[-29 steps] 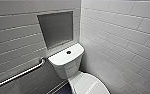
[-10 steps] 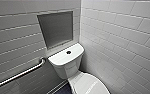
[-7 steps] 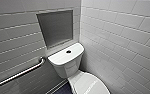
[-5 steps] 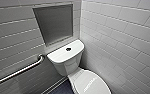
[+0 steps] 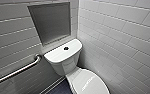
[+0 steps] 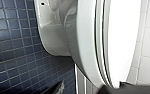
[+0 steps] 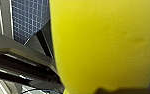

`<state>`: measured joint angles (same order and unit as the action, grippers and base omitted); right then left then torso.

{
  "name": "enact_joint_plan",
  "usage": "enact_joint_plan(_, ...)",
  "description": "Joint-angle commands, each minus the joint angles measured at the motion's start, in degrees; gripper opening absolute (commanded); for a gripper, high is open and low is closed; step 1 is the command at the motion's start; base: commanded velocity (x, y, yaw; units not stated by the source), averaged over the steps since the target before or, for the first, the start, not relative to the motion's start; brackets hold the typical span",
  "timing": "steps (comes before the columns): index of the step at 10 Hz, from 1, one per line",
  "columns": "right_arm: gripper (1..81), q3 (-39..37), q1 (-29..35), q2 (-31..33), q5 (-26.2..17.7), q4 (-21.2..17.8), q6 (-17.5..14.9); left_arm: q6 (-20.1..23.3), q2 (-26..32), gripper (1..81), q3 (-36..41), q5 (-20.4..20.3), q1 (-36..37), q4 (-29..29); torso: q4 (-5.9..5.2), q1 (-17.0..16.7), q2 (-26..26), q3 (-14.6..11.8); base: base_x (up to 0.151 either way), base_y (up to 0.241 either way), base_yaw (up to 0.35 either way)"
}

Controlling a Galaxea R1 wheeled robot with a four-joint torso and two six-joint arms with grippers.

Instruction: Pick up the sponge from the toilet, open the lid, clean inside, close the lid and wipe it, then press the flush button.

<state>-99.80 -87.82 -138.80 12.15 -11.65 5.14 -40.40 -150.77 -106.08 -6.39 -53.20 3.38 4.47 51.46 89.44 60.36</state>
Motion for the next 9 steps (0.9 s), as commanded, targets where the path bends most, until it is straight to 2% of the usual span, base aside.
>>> enact_joint_plan(1,1.0,1.1,0.0,1.8,-4.4,1.5,-0.2,0.1,-1.3,81.1,0.8,1.9,5.3,-0.3,2.9,0.0,0.0,0.0,0.0,0.0,0.0)
enact_joint_plan(2,1.0,1.1,0.1,1.8,-4.4,1.5,-0.2,0.1,-1.9,81.1,0.8,1.9,5.9,-0.3,1.16,0.0,0.0,0.0,0.0,0.0,0.0)
enact_joint_plan(3,1.0,1.1,0.3,1.8,-4.4,1.5,-0.2,0.0,-2.3,81.1,0.8,1.9,6.2,-0.4,2.07,0.0,0.0,0.0,0.0,0.0,0.0)
enact_joint_plan(4,1.0,1.1,0.3,1.8,-4.4,1.5,-0.1,0.0,-2.9,81.1,0.7,1.9,6.8,-0.8,2.4,0.0,0.0,0.0,0.0,0.0,0.0)
enact_joint_plan(5,1.0,1.1,0.5,1.7,-4.4,1.5,-0.1,0.0,-3.6,81.1,0.5,2.0,7.8,-1.1,2.36,0.0,0.0,1.8,0.0,0.0,0.0)
enact_joint_plan(6,1.0,1.2,0.5,1.7,-3.9,1.5,-0.1,0.0,-4.4,81.1,0.5,2.0,8.6,-1.4,2.34,0.0,0.0,1.9,0.0,0.0,0.0)
enact_joint_plan(7,1.0,1.2,0.5,1.7,-3.8,1.5,-0.1,0.0,-5.1,81.1,0.5,2.1,9.4,-1.6,2.34,0.0,0.0,0.8,0.0,0.0,0.0)
enact_joint_plan(9,1.0,1.1,0.5,1.7,-3.6,1.4,-0.1,0.0,-6.7,81.1,-0.3,3.5,10.6,-1.7,2.34,0.0,0.0,1.3,0.0,0.0,0.0)
